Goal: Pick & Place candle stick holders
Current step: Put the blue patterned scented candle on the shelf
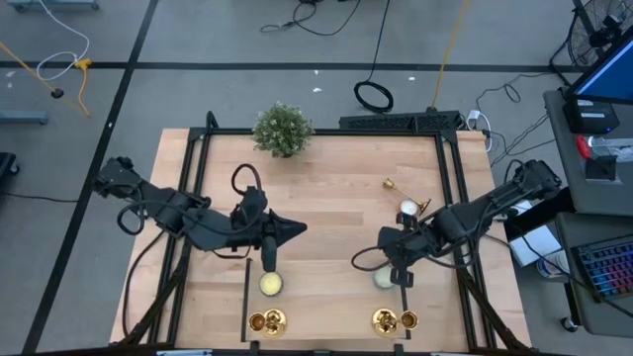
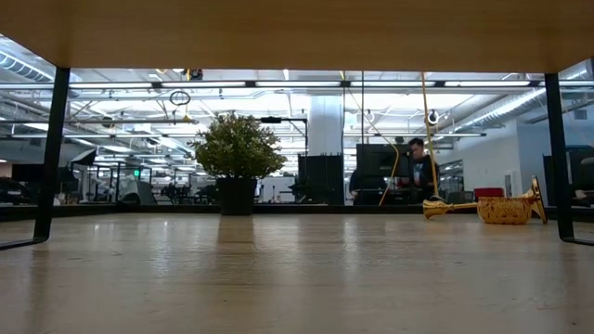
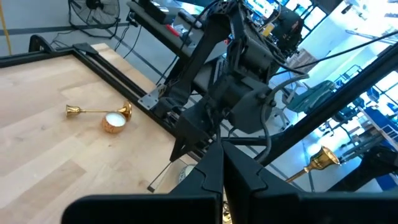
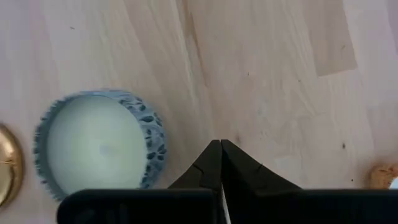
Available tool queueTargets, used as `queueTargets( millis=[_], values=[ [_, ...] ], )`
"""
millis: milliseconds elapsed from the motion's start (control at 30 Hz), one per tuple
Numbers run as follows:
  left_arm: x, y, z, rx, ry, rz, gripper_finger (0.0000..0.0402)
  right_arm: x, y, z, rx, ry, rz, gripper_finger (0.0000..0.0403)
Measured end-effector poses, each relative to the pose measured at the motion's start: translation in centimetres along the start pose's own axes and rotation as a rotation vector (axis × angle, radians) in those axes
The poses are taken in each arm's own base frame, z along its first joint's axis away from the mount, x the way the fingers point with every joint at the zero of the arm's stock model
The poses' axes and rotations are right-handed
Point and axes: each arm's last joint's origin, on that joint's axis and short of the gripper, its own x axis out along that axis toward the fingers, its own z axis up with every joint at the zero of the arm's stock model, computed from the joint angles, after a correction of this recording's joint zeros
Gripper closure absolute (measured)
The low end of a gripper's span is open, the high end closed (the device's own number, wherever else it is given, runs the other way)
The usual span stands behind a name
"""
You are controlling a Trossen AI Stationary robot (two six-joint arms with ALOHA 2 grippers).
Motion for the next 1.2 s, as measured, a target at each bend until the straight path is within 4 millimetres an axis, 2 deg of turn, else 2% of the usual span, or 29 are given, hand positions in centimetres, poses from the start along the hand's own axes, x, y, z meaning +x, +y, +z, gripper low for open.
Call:
queueTargets(
  millis=[400,1200],
  values=[
    [-0.01,0.07,-0.06,0.024,0.006,0.006,0.0399,-0.03,0.43,0.26,0.006,-0.017,0.085,0.0403],
    [-0.03,0.44,-0.39,0.066,0.038,0.034,0.0399,-0.05,0.60,0.21,-0.014,0.011,0.132,0.0403]
  ],
)
